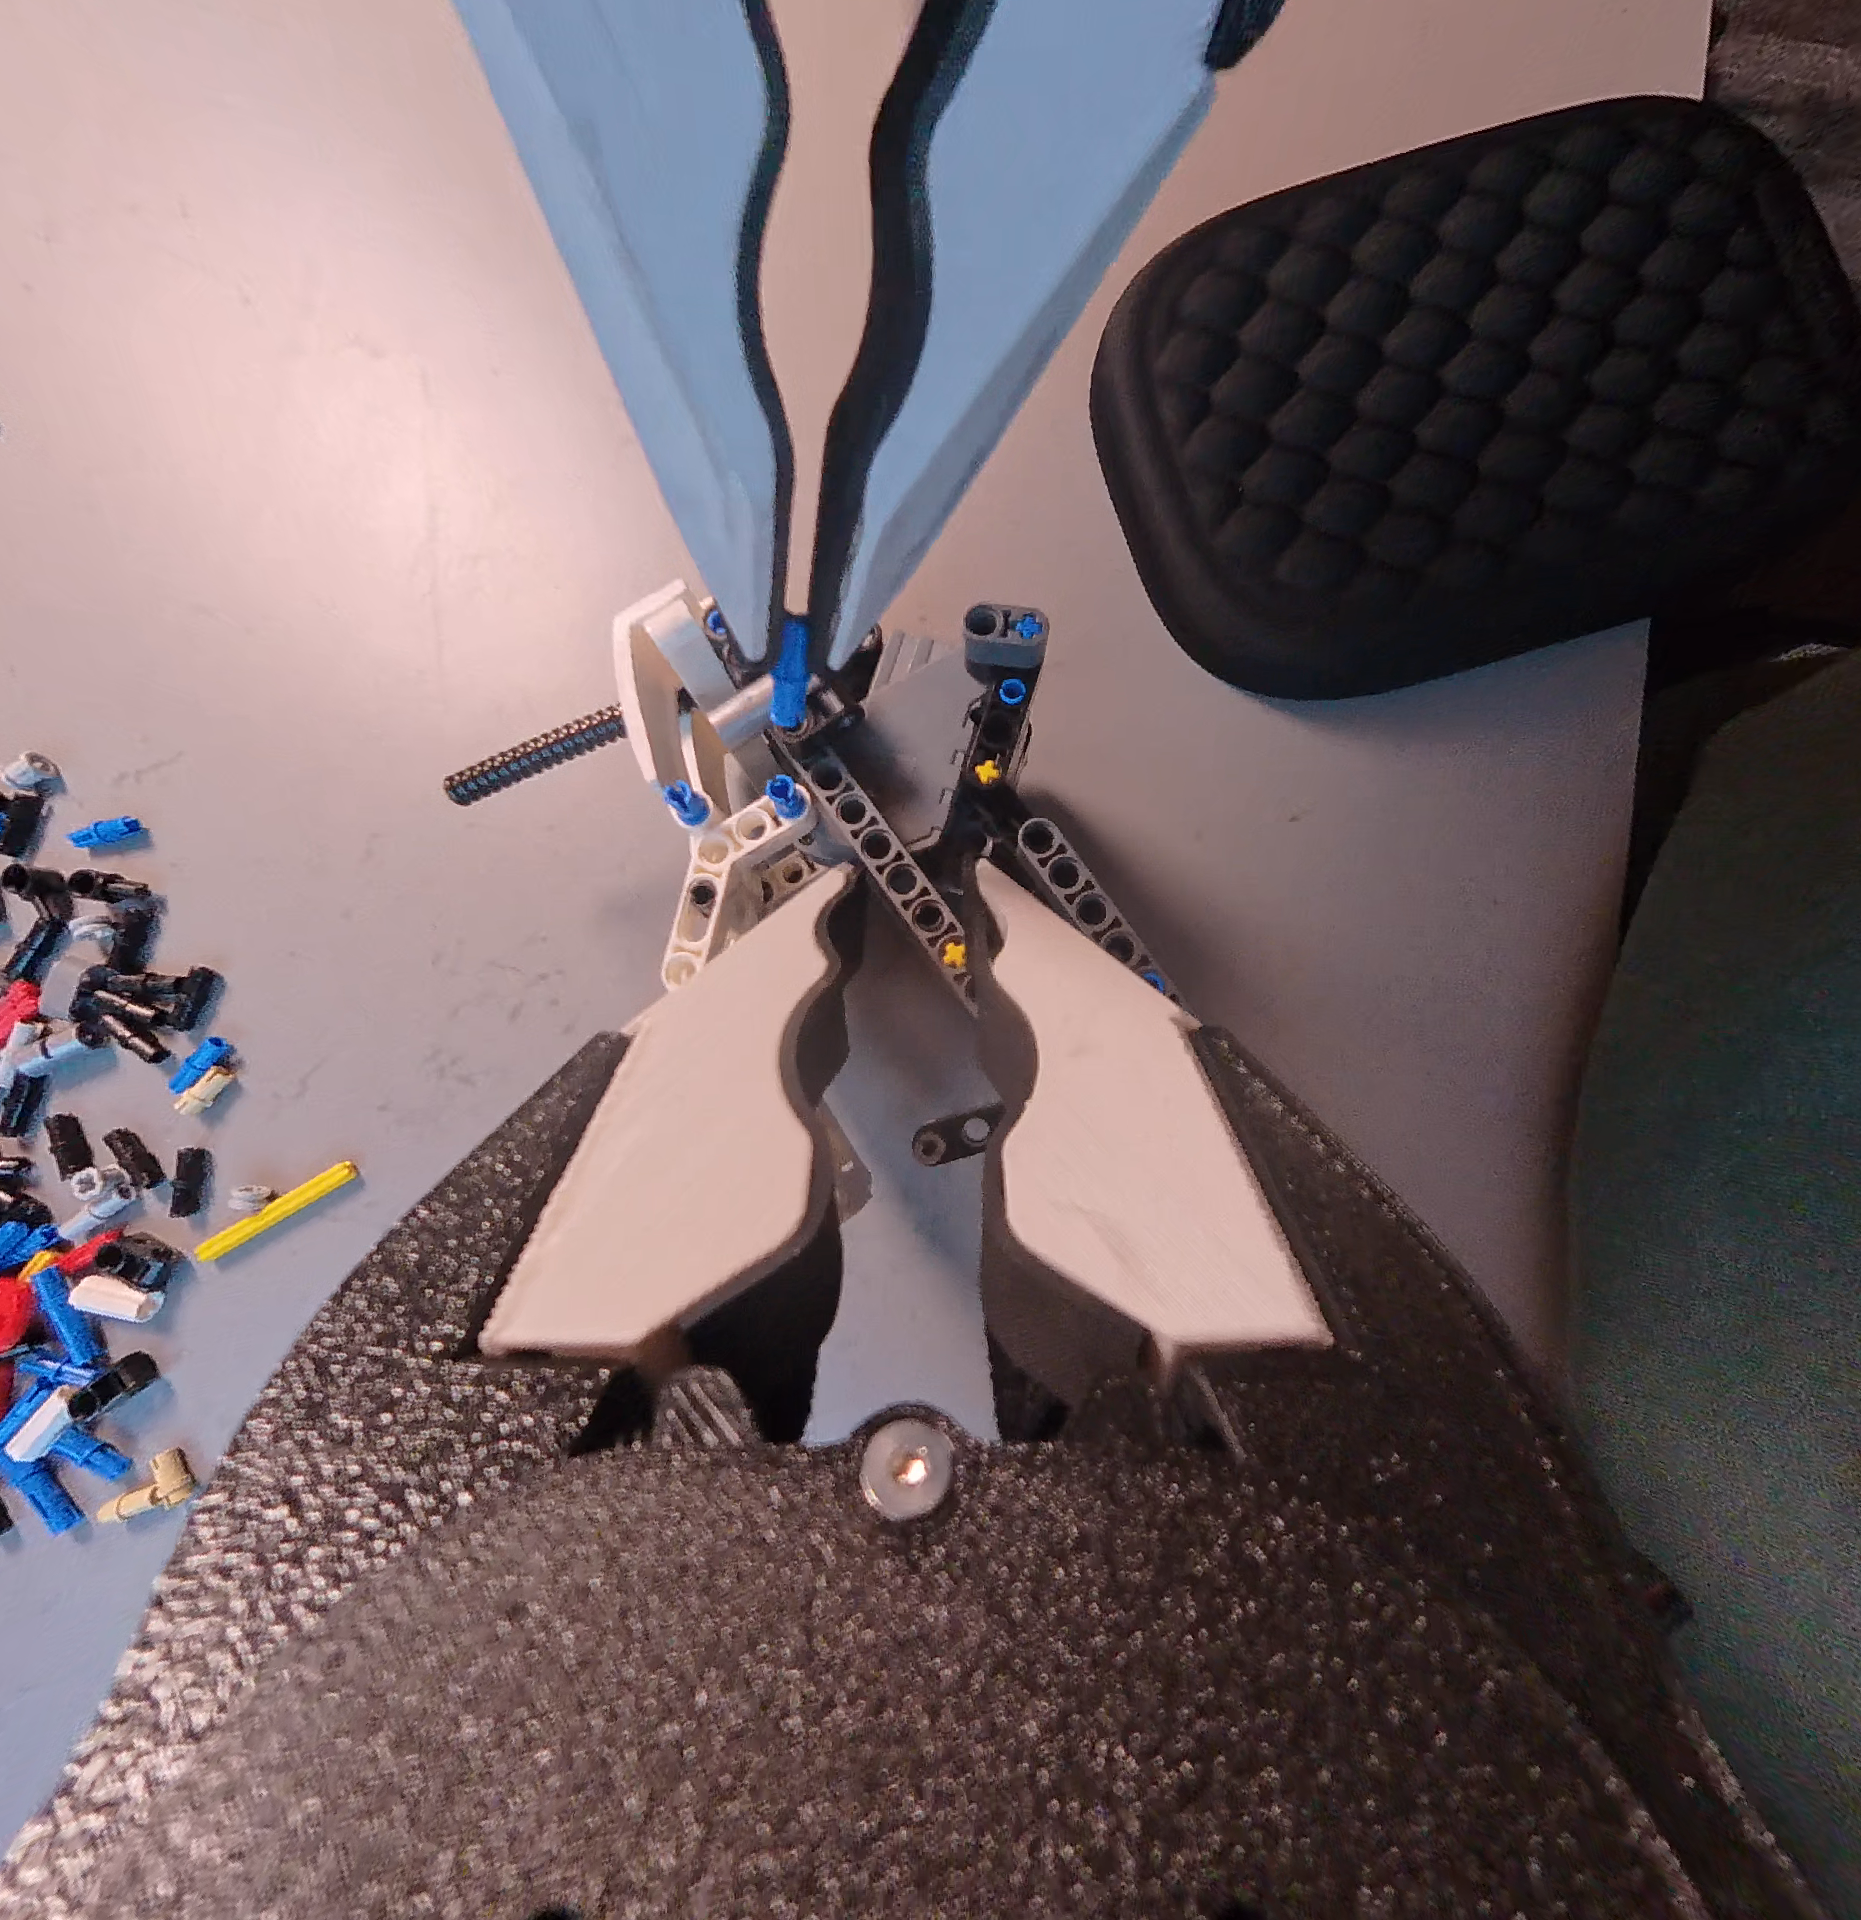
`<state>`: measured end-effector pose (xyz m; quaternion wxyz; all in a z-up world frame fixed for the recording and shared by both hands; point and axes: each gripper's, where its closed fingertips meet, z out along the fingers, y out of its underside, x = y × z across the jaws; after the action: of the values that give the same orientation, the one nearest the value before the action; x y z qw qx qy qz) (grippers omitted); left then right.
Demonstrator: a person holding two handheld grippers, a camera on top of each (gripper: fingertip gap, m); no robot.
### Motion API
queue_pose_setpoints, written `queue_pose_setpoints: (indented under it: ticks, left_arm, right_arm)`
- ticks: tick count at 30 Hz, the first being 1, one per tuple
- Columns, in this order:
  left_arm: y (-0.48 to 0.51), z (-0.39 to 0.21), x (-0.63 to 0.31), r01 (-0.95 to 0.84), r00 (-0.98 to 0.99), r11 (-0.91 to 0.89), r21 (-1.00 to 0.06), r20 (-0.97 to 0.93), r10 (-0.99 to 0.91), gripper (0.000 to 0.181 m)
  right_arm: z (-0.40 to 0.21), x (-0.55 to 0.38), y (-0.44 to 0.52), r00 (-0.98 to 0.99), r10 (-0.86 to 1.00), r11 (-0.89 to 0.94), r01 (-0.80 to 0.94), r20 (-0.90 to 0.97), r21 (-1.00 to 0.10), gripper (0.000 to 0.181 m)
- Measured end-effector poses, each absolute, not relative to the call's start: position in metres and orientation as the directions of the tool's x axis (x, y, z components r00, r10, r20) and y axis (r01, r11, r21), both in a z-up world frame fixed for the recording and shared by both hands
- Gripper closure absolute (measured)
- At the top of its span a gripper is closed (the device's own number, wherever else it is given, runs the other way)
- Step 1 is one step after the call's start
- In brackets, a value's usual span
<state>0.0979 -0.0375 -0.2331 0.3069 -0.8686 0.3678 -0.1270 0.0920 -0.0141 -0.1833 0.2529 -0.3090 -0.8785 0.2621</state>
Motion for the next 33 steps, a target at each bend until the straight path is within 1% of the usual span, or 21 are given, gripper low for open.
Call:
queue_pose_setpoints:
  ticks: [5,8,11,13,15,17,19,28,33]
  left_arm:
    - [-0.041,-0.217,0.1,-0.475,0.695,-0.523,-0.708,0.063,-0.716,0.156]
    - [-0.041,-0.202,0.093,-0.409,0.701,-0.504,-0.761,0.092,-0.707,0.156]
    - [-0.035,-0.189,0.085,-0.335,0.702,-0.455,-0.825,0.104,-0.705,0.153]
    - [-0.035,-0.175,0.086,-0.267,0.67,-0.407,-0.874,0.135,-0.73,0.153]
    - [-0.039,-0.165,0.088,-0.254,0.628,-0.348,-0.902,0.119,-0.769,0.16]
    - [-0.045,-0.164,0.089,-0.309,0.608,-0.291,-0.905,0.048,-0.793,0.167]
    - [-0.049,-0.165,0.089,-0.346,0.597,-0.271,-0.898,0.012,-0.802,0.173]
    - [-0.054,-0.174,0.083,-0.342,0.599,-0.296,-0.892,0.036,-0.8,0.176]
    - [-0.052,-0.182,0.076,-0.333,0.619,-0.342,-0.879,0.069,-0.782,0.177]
  right_arm:
    - [-0.182,0.095,0.001,-0.599,0.754,0.585,0.424,0.271,-0.691,0.179]
    - [-0.171,0.094,0.003,-0.553,0.797,0.509,0.396,0.244,-0.765,0.178]
    - [-0.156,0.088,-0.013,-0.566,0.799,0.432,0.308,0.202,-0.848,0.178]
    - [-0.151,0.084,-0.027,-0.597,0.779,0.416,0.26,0.194,-0.871,0.178]
    - [-0.151,0.08,-0.039,-0.628,0.757,0.404,0.235,0.18,-0.884,0.178]
    - [-0.153,0.077,-0.046,-0.652,0.739,0.405,0.226,0.171,-0.886,0.178]
    - [-0.155,0.075,-0.052,-0.675,0.721,0.4,0.223,0.155,-0.889,0.178]
    - [-0.164,0.07,-0.058,-0.7,0.702,0.403,0.241,0.129,-0.883,0.178]
    - [-0.17,0.065,-0.053,-0.674,0.722,0.433,0.268,0.153,-0.861,0.177]
